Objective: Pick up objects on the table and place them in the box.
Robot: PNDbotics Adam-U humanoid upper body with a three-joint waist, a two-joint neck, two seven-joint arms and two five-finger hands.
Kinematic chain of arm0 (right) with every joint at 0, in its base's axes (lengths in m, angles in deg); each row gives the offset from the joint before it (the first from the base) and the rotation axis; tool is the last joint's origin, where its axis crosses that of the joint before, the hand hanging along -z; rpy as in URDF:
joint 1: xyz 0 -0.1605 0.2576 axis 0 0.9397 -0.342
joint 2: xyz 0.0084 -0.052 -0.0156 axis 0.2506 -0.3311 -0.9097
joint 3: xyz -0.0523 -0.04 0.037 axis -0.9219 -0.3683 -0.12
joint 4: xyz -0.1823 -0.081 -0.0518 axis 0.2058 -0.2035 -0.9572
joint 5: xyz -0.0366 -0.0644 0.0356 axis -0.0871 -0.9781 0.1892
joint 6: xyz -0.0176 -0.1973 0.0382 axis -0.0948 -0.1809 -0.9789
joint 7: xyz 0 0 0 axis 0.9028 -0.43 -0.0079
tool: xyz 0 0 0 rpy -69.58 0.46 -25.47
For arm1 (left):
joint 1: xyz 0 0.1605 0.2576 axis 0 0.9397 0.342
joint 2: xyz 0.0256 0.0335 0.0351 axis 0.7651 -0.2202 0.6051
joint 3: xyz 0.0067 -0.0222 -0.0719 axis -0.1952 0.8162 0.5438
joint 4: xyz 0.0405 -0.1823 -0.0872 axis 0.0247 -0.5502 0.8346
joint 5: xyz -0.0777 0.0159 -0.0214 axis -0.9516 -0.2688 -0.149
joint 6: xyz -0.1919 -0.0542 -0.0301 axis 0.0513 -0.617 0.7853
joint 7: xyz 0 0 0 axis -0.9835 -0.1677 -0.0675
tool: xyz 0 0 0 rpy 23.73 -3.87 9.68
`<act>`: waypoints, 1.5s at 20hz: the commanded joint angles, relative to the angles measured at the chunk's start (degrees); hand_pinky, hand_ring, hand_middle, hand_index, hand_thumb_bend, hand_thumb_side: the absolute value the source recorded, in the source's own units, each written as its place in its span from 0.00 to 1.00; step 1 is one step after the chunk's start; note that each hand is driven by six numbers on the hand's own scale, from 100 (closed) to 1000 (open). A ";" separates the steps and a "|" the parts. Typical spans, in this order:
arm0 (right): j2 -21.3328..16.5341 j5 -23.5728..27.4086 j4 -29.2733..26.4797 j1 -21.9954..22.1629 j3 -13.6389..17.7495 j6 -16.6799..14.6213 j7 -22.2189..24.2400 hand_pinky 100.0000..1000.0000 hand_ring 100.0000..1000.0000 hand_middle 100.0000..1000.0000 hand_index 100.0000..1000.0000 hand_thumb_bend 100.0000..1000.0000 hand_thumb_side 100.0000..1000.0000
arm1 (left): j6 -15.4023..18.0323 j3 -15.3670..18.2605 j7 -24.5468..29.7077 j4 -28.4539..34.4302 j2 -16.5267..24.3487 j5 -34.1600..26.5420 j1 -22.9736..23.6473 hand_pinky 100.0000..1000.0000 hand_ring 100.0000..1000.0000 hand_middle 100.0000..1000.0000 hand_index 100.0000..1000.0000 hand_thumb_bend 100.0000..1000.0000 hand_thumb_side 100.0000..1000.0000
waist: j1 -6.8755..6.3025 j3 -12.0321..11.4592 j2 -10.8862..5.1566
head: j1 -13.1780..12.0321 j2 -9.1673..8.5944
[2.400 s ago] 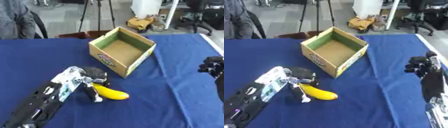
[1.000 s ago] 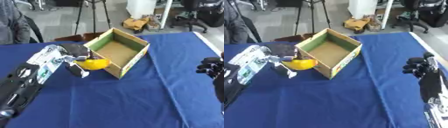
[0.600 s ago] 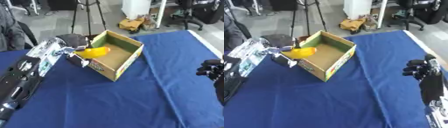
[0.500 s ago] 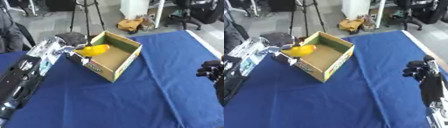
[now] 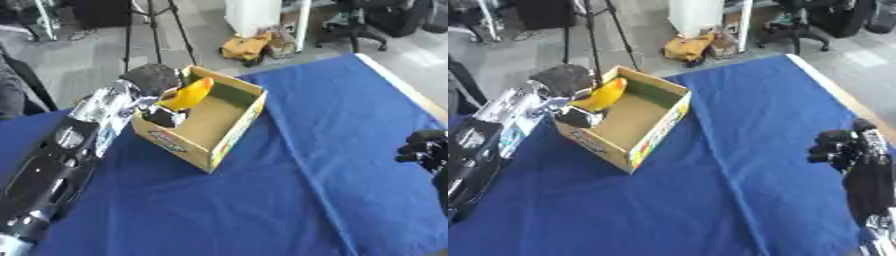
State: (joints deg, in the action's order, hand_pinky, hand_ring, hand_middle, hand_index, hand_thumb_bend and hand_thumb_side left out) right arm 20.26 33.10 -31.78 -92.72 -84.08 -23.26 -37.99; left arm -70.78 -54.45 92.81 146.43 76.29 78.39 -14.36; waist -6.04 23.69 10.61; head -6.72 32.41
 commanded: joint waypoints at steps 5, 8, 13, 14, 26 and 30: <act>-0.94 0.32 -2.08 -1.72 -0.30 -0.08 0.60 0.48 0.49 0.48 0.55 0.00 0.92 | 0.69 2.30 -6.86 -3.40 0.37 6.35 -1.51 0.62 0.51 0.47 0.58 0.00 0.35 | -1.23 2.25 0.90 | -1.01 -2.29; -1.09 0.39 -2.23 -1.87 -0.25 -0.03 0.57 0.48 0.49 0.48 0.55 0.00 0.93 | 1.17 2.75 -8.11 -5.01 0.18 6.92 -1.44 0.64 0.54 0.50 0.61 0.03 0.36 | -1.77 2.90 1.65 | -1.14 -2.58; -1.18 0.42 -2.40 -2.14 -0.20 -0.02 0.55 0.48 0.49 0.48 0.55 0.00 0.92 | 5.01 1.73 -4.82 -8.13 -0.48 4.08 -0.84 0.70 0.64 0.59 0.68 0.79 0.60 | -2.08 3.20 2.10 | -1.05 -2.74; -1.18 0.41 -2.40 -2.14 -0.19 -0.01 0.55 0.48 0.49 0.48 0.55 0.00 0.92 | 5.92 1.58 -3.91 -8.78 -0.43 3.80 -0.79 0.73 0.68 0.63 0.71 0.99 0.63 | -2.10 3.20 2.06 | -1.05 -2.78; -0.83 0.14 -2.01 -1.04 0.25 -0.11 0.23 0.48 0.49 0.48 0.55 0.00 0.92 | 3.91 6.73 -3.66 -0.06 0.42 0.15 -0.15 0.71 0.67 0.64 0.71 1.00 0.80 | -0.97 1.38 0.02 | -0.60 -2.15; -0.45 0.03 -1.72 0.16 0.74 -0.28 -0.21 0.48 0.49 0.48 0.55 0.00 0.92 | 0.78 11.43 -7.26 5.69 0.07 -3.45 1.13 0.62 0.60 0.59 0.68 0.81 0.83 | 0.07 -1.68 -1.45 | 0.43 -0.83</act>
State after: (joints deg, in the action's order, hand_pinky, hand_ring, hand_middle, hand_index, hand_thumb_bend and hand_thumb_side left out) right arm 20.33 33.33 -32.73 -92.11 -83.88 -23.44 -37.91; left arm -69.12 -44.94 86.73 149.56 75.06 76.15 -12.41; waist -6.58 21.60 10.02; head -6.60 31.15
